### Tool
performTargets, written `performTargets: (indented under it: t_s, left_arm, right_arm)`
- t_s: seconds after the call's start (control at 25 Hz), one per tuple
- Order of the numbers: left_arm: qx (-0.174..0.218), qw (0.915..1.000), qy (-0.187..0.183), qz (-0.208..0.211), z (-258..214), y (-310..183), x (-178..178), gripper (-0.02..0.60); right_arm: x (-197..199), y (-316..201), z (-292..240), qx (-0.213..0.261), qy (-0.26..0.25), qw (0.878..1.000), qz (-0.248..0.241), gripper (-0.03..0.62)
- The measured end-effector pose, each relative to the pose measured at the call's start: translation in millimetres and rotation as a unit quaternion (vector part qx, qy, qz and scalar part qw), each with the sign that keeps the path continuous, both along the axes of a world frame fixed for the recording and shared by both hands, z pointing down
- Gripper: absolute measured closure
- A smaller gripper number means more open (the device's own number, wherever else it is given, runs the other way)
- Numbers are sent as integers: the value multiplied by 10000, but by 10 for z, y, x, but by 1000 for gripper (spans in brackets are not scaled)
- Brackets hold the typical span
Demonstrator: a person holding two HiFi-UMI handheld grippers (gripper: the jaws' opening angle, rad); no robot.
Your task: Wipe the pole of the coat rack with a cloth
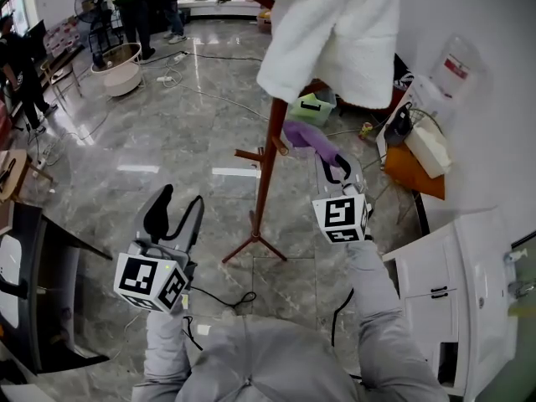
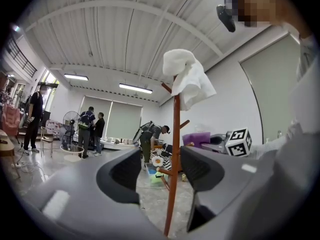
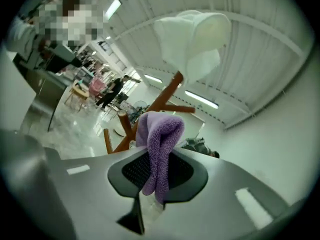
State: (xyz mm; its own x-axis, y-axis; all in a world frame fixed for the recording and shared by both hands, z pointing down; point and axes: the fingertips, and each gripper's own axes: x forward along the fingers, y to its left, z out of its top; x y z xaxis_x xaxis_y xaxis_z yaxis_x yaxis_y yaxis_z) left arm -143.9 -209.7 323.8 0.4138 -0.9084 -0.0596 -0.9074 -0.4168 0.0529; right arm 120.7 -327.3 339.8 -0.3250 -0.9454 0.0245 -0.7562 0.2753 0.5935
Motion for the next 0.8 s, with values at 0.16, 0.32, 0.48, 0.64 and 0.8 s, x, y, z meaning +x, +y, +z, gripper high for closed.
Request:
performTargets:
  t_s: [0.16,0.32,0.48,0.64,0.8]
  left_arm:
    - [24,10000,50,-57,-9,43,-42,314]
    - [26,9998,79,-207,-1,86,-137,314]
    - [15,9993,85,-354,16,135,-243,314]
    - [-15,9992,83,-391,22,144,-283,314]
    - [-28,9994,76,-340,-5,148,-234,314]
  right_arm:
    - [-367,-82,-72,228,1464,9871,-606,540]
    - [-478,-201,76,-109,1998,9750,-962,540]
    - [-500,-137,64,-219,2005,9716,-1240,540]
    - [-537,-18,21,-202,2020,9689,-1415,540]
    - [-561,144,-8,-143,2064,9661,-1544,540]
